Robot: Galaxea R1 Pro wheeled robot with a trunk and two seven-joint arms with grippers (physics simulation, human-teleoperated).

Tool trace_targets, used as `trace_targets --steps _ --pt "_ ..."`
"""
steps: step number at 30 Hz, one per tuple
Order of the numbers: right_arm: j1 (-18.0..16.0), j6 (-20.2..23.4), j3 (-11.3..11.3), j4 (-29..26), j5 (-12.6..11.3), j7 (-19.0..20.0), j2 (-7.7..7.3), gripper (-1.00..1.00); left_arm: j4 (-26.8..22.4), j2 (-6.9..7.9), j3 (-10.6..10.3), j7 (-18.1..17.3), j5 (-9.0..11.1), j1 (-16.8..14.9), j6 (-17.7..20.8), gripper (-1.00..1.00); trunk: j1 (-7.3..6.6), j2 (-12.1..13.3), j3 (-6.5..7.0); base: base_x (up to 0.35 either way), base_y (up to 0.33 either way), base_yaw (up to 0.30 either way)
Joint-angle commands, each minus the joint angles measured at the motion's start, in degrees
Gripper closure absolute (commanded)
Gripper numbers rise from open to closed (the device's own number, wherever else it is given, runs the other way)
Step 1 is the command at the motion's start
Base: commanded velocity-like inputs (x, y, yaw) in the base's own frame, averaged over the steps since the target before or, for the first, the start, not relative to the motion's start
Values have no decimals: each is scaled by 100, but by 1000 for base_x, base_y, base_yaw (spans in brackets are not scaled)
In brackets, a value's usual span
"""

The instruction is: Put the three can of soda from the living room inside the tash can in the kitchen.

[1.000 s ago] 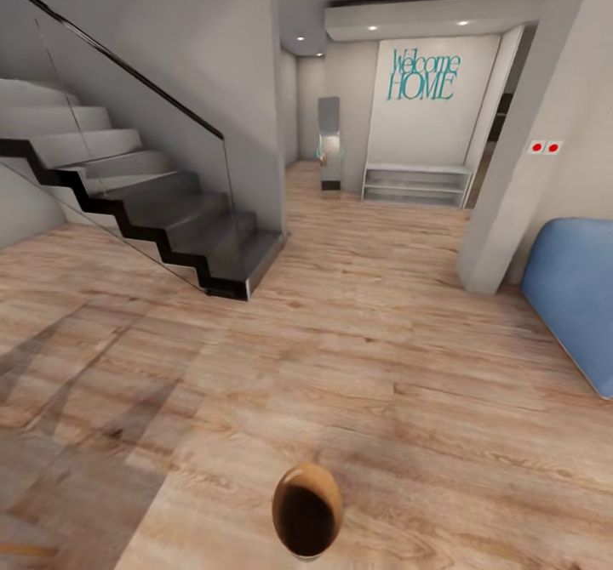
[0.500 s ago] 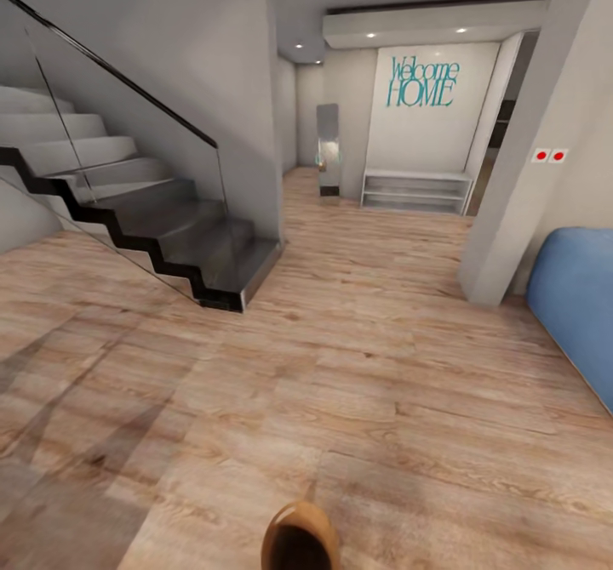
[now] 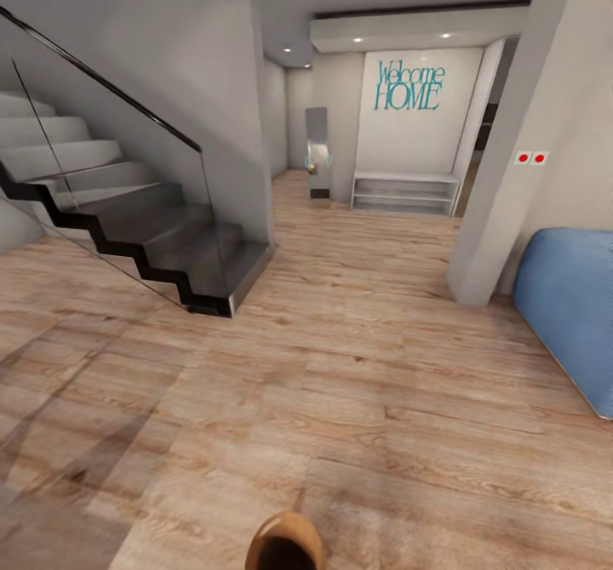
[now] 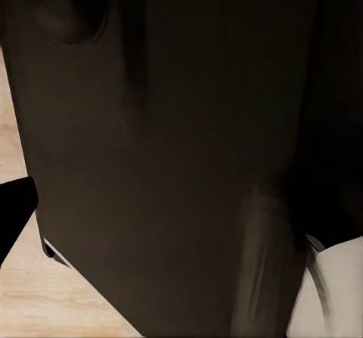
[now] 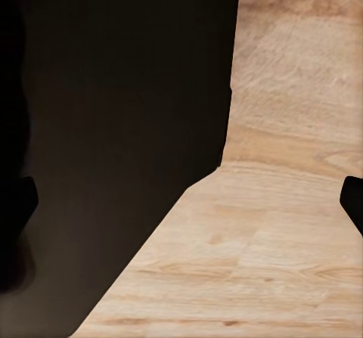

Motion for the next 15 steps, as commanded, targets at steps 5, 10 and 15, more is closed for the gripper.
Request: trace_targets --steps 5,10,15 --pt "0 0 0 0 0 0 0 -100 6 0 0 0 2 -2 -56 -100 0 0 3 2 -2 -16" --pt "0 -4 -1 0 0 0 -6 -100 8 0 3 0 5 -2 -71 -100 0 0 4 2 93 -4" --pt "0 -4 0 0 0 0 -8 -100 9 0 4 0 4 -4 -75 -100 0 0 4 42 95 -1"
